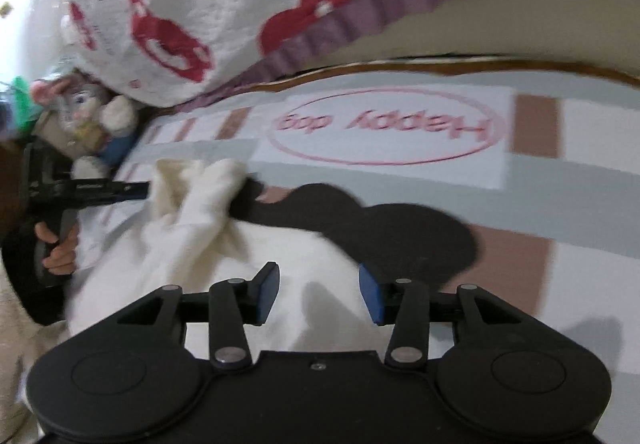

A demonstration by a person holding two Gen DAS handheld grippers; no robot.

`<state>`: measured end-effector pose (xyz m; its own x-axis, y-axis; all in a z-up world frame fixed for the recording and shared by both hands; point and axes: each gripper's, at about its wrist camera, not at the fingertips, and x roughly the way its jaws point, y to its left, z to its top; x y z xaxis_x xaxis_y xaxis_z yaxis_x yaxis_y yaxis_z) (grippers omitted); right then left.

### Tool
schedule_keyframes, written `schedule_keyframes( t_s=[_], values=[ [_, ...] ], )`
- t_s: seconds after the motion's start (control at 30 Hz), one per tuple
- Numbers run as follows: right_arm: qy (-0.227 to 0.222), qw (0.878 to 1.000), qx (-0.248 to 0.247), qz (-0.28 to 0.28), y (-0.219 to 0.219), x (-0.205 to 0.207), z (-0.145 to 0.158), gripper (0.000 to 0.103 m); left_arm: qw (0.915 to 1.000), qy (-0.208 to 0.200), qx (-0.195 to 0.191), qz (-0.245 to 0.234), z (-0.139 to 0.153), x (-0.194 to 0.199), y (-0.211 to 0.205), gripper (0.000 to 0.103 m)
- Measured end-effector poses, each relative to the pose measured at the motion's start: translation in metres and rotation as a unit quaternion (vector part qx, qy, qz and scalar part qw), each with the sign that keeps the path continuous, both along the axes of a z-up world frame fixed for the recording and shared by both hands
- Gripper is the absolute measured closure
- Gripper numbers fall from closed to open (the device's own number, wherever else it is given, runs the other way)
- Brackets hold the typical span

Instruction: Fold clothes

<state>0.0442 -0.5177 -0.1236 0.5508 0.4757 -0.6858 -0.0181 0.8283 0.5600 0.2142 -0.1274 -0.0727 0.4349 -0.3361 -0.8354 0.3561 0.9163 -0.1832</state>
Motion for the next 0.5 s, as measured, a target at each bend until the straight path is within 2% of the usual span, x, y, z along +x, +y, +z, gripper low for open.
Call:
schedule_keyframes(
  t_s=[0.07,0.2,0.23,0.27,0.3,0.4,0.5],
  values=[
    [0.006,1.000,-0.010,0.013,0.010,0.007,-0.006,0.052,0.9995,-0.007,0.028,-0.011,-0.001,-0.003,-0.008,0.070],
    [0.009,0.997,-0.062,0.033,0.026,0.017,-0.012,0.050,0.9995,0.031,-0.001,-0.001,-0.004,0.004,-0.008,0.060],
    [0.010,0.997,-0.072,0.036,0.028,0.018,-0.013,0.048,0.9997,0.022,0.002,-0.007,-0.001,0.005,-0.010,0.054],
    [0.012,0.996,-0.080,0.038,0.028,0.019,-0.015,0.046,0.9998,0.009,0.014,-0.013,0.000,0.007,-0.013,0.042],
    [0.013,0.995,-0.086,0.039,0.029,0.020,-0.016,0.044,0.9994,-0.003,0.032,-0.011,-0.001,0.010,-0.016,0.037],
    [0.013,0.994,-0.102,0.024,0.025,0.019,-0.019,0.042,0.9971,-0.031,0.068,0.012,-0.004,0.021,-0.019,0.034],
    [0.014,0.996,-0.090,0.002,0.023,0.018,-0.025,0.037,0.9992,0.005,0.022,0.034,-0.012,0.035,-0.008,0.033]
  ],
)
